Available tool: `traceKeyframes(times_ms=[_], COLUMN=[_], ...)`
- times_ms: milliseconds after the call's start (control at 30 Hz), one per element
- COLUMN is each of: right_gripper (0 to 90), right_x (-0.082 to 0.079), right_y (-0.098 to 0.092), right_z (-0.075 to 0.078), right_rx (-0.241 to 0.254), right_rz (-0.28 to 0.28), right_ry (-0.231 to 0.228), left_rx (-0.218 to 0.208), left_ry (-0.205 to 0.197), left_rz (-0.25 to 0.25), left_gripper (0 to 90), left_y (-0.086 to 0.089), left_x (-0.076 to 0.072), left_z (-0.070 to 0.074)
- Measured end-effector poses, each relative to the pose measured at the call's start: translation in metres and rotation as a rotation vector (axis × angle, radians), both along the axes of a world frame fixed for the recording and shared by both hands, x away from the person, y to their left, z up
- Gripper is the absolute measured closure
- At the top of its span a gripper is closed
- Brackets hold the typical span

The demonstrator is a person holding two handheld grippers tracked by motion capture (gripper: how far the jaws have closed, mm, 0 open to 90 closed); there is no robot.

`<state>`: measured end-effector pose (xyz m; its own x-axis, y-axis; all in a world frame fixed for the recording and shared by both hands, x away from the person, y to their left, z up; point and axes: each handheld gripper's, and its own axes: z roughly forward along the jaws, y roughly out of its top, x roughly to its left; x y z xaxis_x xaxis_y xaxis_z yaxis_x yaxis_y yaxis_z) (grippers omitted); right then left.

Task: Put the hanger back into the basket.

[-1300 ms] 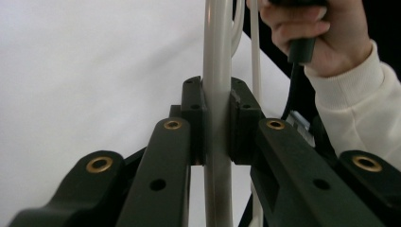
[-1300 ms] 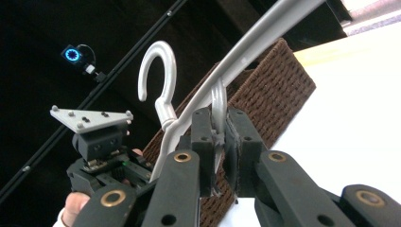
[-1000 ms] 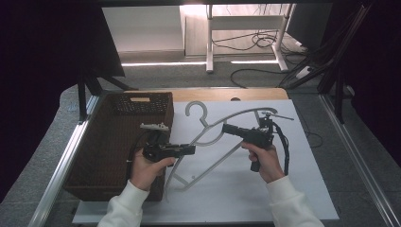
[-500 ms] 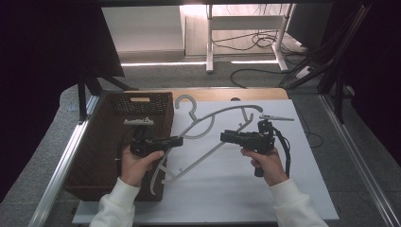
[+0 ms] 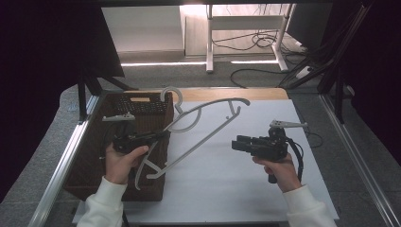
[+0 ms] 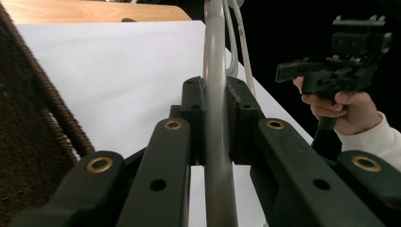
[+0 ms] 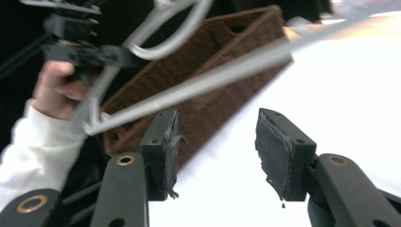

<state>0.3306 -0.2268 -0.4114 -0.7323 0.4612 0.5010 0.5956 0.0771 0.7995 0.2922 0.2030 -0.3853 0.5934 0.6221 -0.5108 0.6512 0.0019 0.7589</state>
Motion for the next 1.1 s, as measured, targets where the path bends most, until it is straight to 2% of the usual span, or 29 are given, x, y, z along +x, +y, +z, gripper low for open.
traceKeyframes(times_ms=[33, 67, 167, 333, 400, 500, 767, 833, 1100], right_gripper=[48.7, 46.8, 43.9, 40.2, 37.9, 37.7, 35.5, 34.2, 31.0], right_x=[0.000, 0.001, 0.003, 0.006, 0.010, 0.012, 0.015, 0.015, 0.015], right_y=[0.000, -0.008, -0.018, -0.027, -0.031, -0.035, -0.037, -0.037, -0.039], right_z=[0.000, -0.005, -0.013, -0.022, -0.027, -0.032, -0.037, -0.039, -0.040], right_rx=[0.000, -0.044, -0.108, -0.153, -0.187, -0.188, -0.215, -0.239, -0.266], right_rz=[0.000, -0.031, -0.081, -0.117, -0.138, -0.151, -0.161, -0.167, -0.177], right_ry=[0.000, -0.004, -0.003, 0.005, 0.007, 0.019, 0.027, 0.027, 0.016], left_rx=[0.000, 0.002, 0.003, 0.002, -0.001, 0.005, -0.003, 0.012, 0.024], left_ry=[0.000, -0.002, -0.006, -0.011, -0.019, -0.027, -0.047, -0.059, -0.058], left_rz=[0.000, 0.009, 0.016, 0.039, 0.050, 0.058, 0.121, 0.146, 0.196], left_gripper=[80.6, 80.6, 80.6, 80.6, 80.6, 80.6, 80.6, 80.6, 80.6], left_y=[0.000, 0.004, 0.008, 0.018, 0.024, 0.029, 0.053, 0.061, 0.077], left_x=[0.000, 0.000, 0.000, -0.002, -0.003, -0.004, -0.007, -0.009, -0.009], left_z=[0.000, 0.001, 0.002, 0.005, 0.007, 0.010, 0.020, 0.023, 0.020])
